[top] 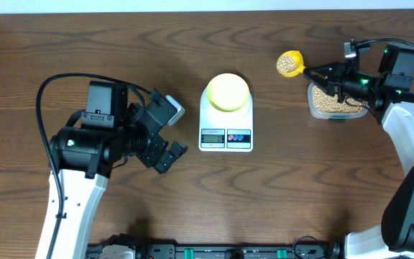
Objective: Scoop item into bowl and weigh 50g on scale
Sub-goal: 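Lift the filled scoop out of the tub with the right gripper, then carry the scoop left over the bowl and tip soybeans in, then return the empty scoop with the right gripper to the soybean tub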
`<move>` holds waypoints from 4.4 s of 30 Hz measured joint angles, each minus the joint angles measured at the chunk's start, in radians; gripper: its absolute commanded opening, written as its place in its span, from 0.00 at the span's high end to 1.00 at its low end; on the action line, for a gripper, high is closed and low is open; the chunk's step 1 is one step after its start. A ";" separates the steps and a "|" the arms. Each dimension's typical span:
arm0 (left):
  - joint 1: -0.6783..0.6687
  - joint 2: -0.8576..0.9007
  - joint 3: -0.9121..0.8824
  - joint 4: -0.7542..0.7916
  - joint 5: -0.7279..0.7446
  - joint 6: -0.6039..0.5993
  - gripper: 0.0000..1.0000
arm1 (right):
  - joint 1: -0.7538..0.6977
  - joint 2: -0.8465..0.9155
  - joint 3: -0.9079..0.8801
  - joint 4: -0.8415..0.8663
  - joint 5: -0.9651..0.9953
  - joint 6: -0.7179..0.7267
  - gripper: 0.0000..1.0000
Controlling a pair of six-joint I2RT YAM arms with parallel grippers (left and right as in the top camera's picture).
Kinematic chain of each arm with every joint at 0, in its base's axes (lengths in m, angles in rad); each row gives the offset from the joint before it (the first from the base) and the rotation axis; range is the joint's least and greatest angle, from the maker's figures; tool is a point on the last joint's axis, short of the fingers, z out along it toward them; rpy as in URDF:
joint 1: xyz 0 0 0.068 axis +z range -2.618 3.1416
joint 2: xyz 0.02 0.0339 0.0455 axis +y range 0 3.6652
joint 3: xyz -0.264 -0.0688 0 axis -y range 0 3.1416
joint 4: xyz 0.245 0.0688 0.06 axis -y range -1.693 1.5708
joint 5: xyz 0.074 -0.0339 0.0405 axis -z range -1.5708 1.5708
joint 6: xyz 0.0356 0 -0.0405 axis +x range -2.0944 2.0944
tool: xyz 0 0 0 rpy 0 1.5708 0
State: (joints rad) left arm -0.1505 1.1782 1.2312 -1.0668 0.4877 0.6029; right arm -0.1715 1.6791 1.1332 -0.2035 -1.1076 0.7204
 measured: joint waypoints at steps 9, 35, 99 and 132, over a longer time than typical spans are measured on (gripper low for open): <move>0.000 0.000 0.000 0.000 0.000 0.000 0.00 | 0.026 0.000 0.000 0.049 0.008 0.027 0.99; 0.000 0.000 0.000 0.000 0.000 0.000 0.00 | 0.107 0.000 0.000 0.152 0.153 0.076 0.99; 0.000 0.000 0.000 0.000 0.000 0.000 0.00 | 0.490 0.002 -0.001 -0.046 0.611 -0.869 0.99; 0.000 0.000 0.000 0.000 0.000 0.000 0.00 | 0.622 -0.153 -0.001 -0.016 1.009 -1.176 0.99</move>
State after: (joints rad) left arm -0.1505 1.1782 1.2312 -1.0668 0.4877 0.6029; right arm 0.4507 1.5265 1.1320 -0.2199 -0.0986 -0.4557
